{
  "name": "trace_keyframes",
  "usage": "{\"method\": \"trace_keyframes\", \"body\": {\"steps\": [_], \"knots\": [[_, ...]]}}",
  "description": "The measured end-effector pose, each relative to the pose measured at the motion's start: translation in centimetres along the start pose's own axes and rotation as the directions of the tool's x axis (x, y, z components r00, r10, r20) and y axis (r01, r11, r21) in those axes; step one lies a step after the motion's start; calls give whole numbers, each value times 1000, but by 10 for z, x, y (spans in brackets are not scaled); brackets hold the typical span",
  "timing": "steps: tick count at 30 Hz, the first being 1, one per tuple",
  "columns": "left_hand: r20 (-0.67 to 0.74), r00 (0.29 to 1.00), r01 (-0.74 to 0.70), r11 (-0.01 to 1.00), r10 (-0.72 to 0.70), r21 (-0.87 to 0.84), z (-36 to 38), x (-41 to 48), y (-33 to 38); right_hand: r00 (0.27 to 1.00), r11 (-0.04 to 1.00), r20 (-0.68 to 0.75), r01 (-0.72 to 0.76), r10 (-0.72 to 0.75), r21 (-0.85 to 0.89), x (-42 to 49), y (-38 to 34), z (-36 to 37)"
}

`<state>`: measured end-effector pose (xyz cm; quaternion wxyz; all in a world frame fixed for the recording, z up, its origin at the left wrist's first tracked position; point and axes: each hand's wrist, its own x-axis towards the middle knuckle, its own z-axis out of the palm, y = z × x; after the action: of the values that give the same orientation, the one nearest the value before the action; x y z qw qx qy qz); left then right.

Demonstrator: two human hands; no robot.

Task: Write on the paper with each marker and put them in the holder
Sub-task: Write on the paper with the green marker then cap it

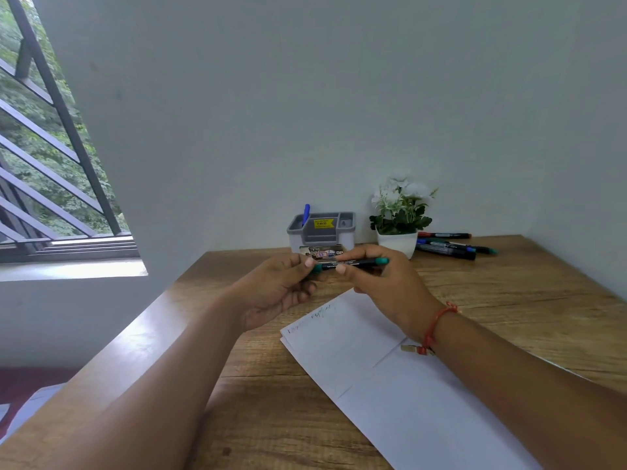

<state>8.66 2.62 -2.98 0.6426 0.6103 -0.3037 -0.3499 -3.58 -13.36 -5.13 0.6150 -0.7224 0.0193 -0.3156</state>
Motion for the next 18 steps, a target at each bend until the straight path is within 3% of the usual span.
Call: {"method": "trace_keyframes", "body": {"steps": [8, 18], "knots": [[-19, 996, -79, 988, 82, 130, 7, 1, -1, 990, 990, -47, -129, 132, 55, 1, -3, -5], [-164, 961, -193, 965, 222, 176, 16, 4, -1, 956, 891, 52, -289, 289, 349, 4, -10, -11]]}}
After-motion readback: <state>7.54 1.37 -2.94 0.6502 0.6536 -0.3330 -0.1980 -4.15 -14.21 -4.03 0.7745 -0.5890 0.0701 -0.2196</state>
